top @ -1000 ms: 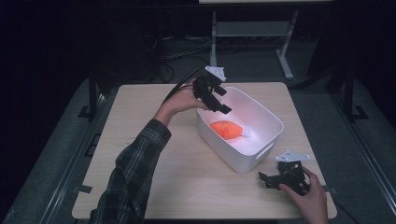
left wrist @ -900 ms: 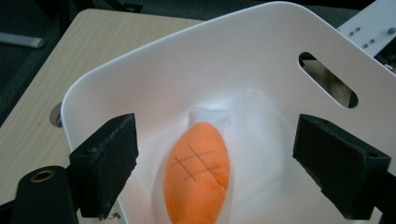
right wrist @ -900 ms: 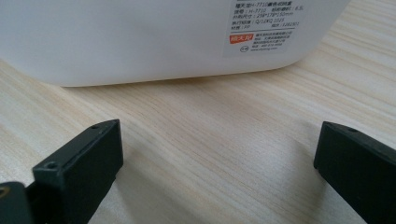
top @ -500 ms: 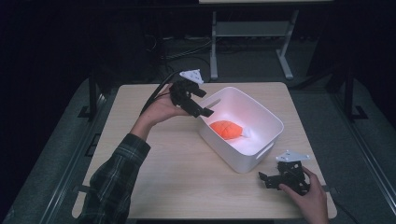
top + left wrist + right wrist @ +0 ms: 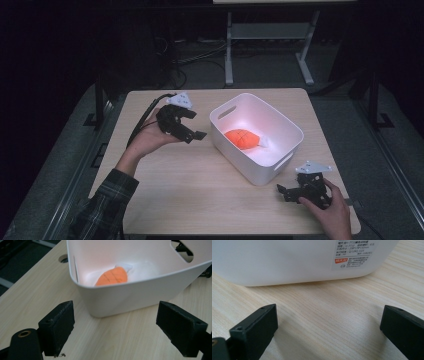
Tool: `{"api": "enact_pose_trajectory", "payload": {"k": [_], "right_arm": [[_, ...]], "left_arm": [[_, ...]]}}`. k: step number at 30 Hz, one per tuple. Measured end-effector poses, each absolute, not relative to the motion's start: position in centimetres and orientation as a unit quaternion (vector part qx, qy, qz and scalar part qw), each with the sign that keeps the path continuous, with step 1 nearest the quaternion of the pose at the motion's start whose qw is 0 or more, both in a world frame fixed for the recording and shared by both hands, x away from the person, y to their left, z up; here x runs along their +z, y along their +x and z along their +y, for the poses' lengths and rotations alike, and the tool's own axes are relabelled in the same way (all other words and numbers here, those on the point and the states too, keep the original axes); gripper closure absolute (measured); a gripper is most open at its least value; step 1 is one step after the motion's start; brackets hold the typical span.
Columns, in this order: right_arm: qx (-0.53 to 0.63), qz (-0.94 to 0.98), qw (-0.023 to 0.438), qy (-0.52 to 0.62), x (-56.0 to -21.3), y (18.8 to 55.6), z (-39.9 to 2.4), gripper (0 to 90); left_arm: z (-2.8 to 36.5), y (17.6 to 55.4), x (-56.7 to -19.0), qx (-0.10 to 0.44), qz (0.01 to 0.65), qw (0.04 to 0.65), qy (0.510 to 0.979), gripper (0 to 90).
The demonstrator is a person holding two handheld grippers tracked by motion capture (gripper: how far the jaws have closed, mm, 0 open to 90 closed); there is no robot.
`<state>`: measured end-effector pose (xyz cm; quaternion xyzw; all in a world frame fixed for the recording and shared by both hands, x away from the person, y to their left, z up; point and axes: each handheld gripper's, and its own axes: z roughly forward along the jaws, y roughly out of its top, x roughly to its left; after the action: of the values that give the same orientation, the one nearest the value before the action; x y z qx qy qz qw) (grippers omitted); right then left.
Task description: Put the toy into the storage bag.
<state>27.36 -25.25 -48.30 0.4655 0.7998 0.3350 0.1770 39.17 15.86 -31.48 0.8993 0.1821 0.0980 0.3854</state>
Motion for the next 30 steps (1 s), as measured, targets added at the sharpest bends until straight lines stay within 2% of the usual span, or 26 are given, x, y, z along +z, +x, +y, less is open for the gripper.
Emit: {"api": "enact_pose_trajectory", "payload": {"k": [14,30], "right_arm": [[0.335,0.800,0.177,0.466,-48.3,27.4,-25.2,0.7],[0.335,0.800,0.177,0.466,-48.3,27.4,-25.2,0.7]], "left_arm": [[20.3,34.9,-36.1,0.136,0.249,0.395,0.874,14.7],[23.1,30.3,-41.7,0.150,0.286,0.380,0.867,14.6]]}}
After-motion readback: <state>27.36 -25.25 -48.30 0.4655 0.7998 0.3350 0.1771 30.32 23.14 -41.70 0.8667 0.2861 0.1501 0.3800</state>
